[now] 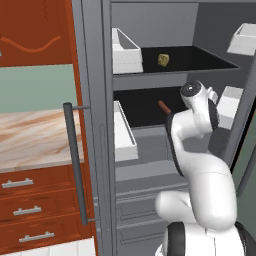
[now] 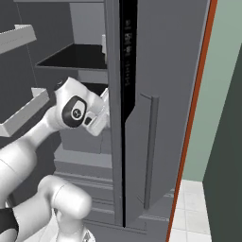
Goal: Retrieve the sausage and cheese from the fridge and place them on the cutting board on the counter.
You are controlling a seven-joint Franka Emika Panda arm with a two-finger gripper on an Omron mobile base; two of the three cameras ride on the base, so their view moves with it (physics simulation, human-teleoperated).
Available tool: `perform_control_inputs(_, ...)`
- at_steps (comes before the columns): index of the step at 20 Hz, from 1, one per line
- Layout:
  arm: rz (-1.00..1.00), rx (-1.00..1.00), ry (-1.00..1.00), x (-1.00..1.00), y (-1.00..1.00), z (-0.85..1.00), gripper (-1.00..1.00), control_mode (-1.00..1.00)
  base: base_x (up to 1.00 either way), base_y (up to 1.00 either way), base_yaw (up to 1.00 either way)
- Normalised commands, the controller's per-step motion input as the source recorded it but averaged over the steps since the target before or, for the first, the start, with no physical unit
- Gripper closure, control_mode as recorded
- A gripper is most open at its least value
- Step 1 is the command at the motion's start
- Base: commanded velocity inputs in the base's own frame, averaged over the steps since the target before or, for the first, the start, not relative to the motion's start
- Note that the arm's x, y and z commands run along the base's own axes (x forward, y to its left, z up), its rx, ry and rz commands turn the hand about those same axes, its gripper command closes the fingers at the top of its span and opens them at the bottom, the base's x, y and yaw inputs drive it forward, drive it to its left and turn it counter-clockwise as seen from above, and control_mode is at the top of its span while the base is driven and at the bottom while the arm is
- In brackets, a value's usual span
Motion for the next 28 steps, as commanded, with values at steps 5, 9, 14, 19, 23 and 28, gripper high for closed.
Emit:
perform_control_inputs(5,-0.28,0.0,0.0,-0.3,-0.44,-0.1,-1.0,-1.0,0.0,0.0,0.0)
perform_control_inputs(9,-0.27,0.0,0.0,-0.46,-0.5,-0.11,-1.0,-1.0,0.0,0.0,0.0)
perform_control_inputs(14,-0.25,0.0,0.0,-0.42,-0.61,-0.08,-1.0,-1.0,0.0,0.0,0.0)
perform_control_inputs(19,-0.25,0.0,0.0,-0.33,-0.64,-0.05,-1.0,-1.0,0.0,0.0,0.0)
perform_control_inputs(23,-0.23,-0.01,0.0,-0.19,-0.49,0.0,-1.0,-1.0,0.0,0.0,0.0)
perform_control_inputs(28,-0.1,-0.01,-0.02,-0.08,-0.12,0.0,-1.0,-1.0,0.0,0.0,0.0)
